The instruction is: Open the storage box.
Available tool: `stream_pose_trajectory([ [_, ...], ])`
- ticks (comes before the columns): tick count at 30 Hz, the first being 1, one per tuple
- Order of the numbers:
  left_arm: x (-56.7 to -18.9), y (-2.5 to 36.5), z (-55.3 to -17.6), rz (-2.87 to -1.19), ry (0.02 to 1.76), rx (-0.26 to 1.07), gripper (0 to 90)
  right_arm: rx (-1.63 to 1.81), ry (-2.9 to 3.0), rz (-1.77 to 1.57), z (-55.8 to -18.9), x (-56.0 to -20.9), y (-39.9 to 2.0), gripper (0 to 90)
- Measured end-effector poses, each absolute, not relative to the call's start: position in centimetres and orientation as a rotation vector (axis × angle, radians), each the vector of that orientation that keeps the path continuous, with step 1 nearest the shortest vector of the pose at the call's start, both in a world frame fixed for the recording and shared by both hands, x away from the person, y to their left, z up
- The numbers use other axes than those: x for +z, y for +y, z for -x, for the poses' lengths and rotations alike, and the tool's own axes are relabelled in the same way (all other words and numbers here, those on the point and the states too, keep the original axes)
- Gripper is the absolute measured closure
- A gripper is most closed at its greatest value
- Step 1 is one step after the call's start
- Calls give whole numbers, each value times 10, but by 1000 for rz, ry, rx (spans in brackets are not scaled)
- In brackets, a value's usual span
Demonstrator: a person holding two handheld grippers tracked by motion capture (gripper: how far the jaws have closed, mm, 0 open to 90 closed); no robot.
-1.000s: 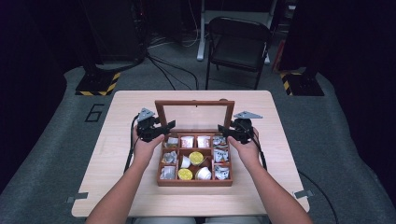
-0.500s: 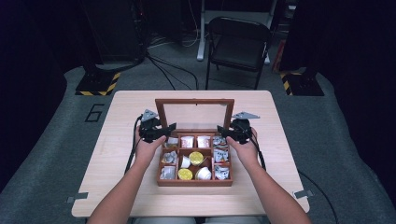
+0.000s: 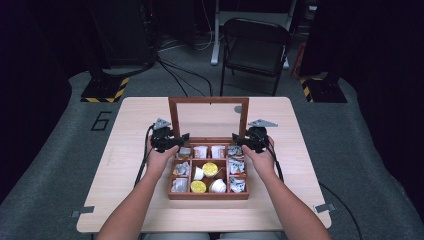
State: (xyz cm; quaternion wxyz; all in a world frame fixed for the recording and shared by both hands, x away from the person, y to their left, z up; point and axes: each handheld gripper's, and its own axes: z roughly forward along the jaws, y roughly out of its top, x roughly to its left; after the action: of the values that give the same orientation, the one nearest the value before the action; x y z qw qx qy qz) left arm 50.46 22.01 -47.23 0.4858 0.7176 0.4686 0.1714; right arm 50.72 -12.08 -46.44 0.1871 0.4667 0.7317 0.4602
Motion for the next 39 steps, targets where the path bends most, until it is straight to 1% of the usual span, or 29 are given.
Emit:
stream_pose_trajectory([
  [6, -473, 220, -506, -1737, 1158, 429, 427, 1255, 2047, -1312, -508, -464, -118, 488],
  [12, -473, 219, -506, -1741, 1179, 446, 422, 1220, 2054, -1299, -510, -464, -116, 489],
  [31, -478, 218, -514, -1721, 1233, 435, 416, 1191, 2073, -1350, -520, -465, -113, 483],
  [39, -481, 220, -518, -1711, 1250, 401, 414, 1209, 2074, -1397, -525, -467, -114, 484],
])
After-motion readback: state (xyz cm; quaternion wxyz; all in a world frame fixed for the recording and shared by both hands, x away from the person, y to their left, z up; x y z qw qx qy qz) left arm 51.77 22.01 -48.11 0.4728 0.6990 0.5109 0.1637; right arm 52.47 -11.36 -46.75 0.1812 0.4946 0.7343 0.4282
